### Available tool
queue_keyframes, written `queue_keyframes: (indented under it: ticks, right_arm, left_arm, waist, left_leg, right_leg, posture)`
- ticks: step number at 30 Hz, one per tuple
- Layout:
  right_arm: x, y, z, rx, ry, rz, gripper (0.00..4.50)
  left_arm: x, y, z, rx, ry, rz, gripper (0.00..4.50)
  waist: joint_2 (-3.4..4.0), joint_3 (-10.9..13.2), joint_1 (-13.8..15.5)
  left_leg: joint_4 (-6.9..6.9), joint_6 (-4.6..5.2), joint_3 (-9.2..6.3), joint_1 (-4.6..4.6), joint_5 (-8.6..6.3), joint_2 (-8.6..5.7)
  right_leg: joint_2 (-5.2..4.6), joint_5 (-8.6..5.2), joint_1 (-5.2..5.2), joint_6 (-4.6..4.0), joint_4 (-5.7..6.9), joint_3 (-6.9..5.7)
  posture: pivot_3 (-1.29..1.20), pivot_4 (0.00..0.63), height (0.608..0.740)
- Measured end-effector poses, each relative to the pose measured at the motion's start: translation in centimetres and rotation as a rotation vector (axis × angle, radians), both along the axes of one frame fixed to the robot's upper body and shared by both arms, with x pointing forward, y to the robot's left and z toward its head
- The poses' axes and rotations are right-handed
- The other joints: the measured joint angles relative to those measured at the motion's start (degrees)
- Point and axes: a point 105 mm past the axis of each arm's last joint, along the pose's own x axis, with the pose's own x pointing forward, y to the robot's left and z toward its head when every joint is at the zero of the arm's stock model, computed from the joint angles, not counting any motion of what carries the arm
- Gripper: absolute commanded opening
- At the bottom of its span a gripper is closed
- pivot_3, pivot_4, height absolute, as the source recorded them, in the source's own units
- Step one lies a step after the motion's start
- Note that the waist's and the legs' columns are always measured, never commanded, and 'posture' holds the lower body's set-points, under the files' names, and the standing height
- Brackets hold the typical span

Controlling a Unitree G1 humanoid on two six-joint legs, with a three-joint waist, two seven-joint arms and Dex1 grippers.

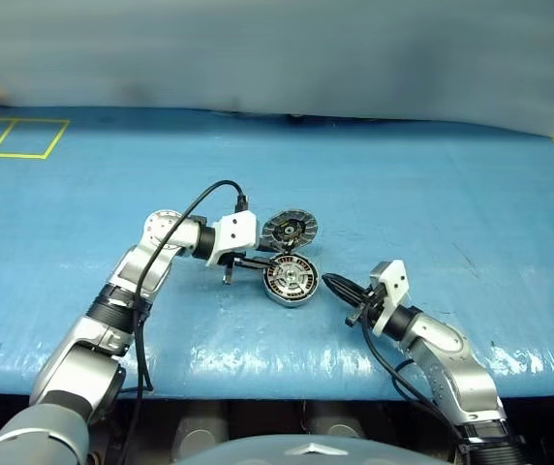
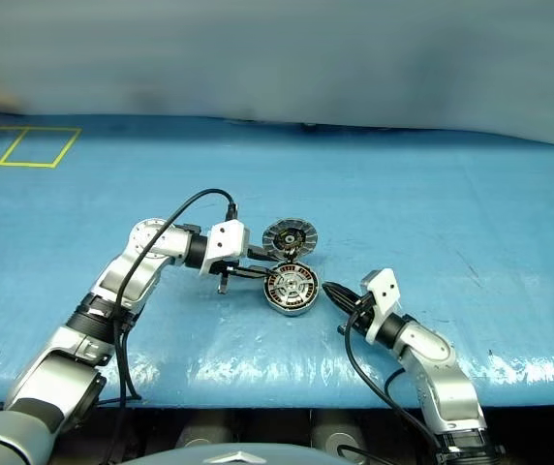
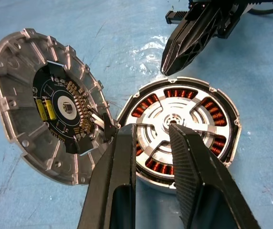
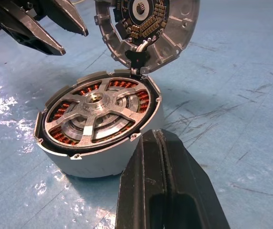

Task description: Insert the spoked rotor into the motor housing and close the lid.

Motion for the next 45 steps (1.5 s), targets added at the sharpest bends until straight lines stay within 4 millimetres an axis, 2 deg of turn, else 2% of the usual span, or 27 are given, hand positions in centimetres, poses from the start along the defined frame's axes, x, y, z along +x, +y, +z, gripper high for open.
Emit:
queue_keyframes:
  ticks: [6,12,17,22,26,29,32,35,40,45]
  right_arm:
    - [1.5,0.1,1.1,-0.014,-0.065,-0.053,0.00]
    - [3.1,-0.2,1.1,-0.025,-0.072,-0.124,0.00]
    - [5.8,-0.9,1.0,-0.087,-0.087,-0.184,0.00]
    - [8.7,0.2,3.2,-0.078,-0.151,-0.134,0.00]
    - [10.8,1.7,5.1,-0.064,-0.182,-0.057,0.00]
    - [11.8,3.2,5.8,-0.050,-0.171,0.024,0.00]
    - [11.7,5.0,5.9,-0.051,-0.151,0.146,0.00]
    - [11.1,5.9,5.6,-0.071,-0.137,0.232,0.00]
    - [10.3,4.8,5.4,-0.118,-0.112,0.284,0.00]
    - [8.2,3.7,4.7,-0.178,-0.108,0.320,0.00]
  left_arm:
    - [-1.2,-0.2,-0.4,-0.145,0.094,0.075,1.12]
    - [-2.5,0.3,-2.2,-0.216,0.174,0.178,1.12]
    - [-3.4,1.1,-3.8,-0.240,0.222,0.258,1.12]
    - [-3.2,1.4,-3.5,-0.295,0.173,0.314,1.12]
    - [-3.7,1.6,-3.7,-0.318,0.152,0.320,1.12]
    - [-4.0,2.2,-3.9,-0.333,0.133,0.339,1.12]
    - [-4.3,2.9,-4.3,-0.341,0.132,0.369,1.12]
    - [-4.8,3.4,-5.1,-0.338,0.145,0.397,1.12]
    - [-5.3,4.4,-6.0,-0.342,0.181,0.454,1.12]
    - [-5.8,5.7,-6.6,-0.336,0.222,0.496,1.12]
  waist:
    - [0.00,0.00,-0.02]
    - [0.01,0.00,0.00]
    - [0.03,0.02,-0.43]
    - [0.06,0.03,-0.92]
    - [0.07,0.03,-1.40]
    - [0.08,0.05,-1.60]
    - [0.10,0.05,-1.58]
    - [0.10,0.06,-1.41]
    - [0.12,0.07,-1.29]
    - [0.12,0.07,-1.38]
  left_leg:
    - [0.00,0.00,0.00,0.02,0.00,0.01]
    - [0.00,0.00,0.01,0.02,0.00,0.00]
    - [0.00,0.00,0.03,0.03,0.00,0.01]
    - [-0.01,0.00,0.06,0.02,0.00,-0.02]
    - [-0.11,0.00,0.04,0.03,0.00,-0.01]
    - [-0.18,0.00,0.04,0.03,0.00,-0.01]
    - [-0.26,0.00,0.04,0.02,0.00,0.00]
    - [-0.35,0.00,0.03,-0.01,0.00,-0.01]
    - [-0.43,0.00,0.04,-0.02,0.00,-0.06]
    - [-0.66,0.00,0.04,0.04,0.00,-0.04]
  right_leg:
    - [-0.01,0.00,0.01,0.00,0.00,0.00]
    - [-0.02,0.06,0.01,-0.08,-0.01,0.00]
    - [-0.02,0.07,0.00,-0.06,-0.01,0.01]
    - [-0.05,0.19,0.00,-0.11,-0.03,0.03]
    - [-0.04,0.19,-0.03,-0.14,-0.04,0.03]
    - [-0.04,0.16,-0.07,-0.19,-0.06,0.03]
    - [-0.05,0.14,-0.09,-0.23,-0.09,0.02]
    - [-0.09,0.14,-0.10,-0.23,-0.14,-0.01]
    - [-0.16,0.14,-0.12,-0.23,-0.22,-0.02]
    - [-0.13,0.10,-0.18,-0.28,-0.23,-0.02]
  posture:
    - [0.00,0.150,0.740]
    - [0.00,0.150,0.740]
    - [0.00,0.150,0.740]
    - [0.00,0.150,0.740]
    - [0.00,0.150,0.740]
    - [0.00,0.150,0.740]
    - [0.00,0.150,0.740]
    - [0.00,0.150,0.740]
    - [0.00,0.150,0.740]
    - [0.00,0.150,0.740]
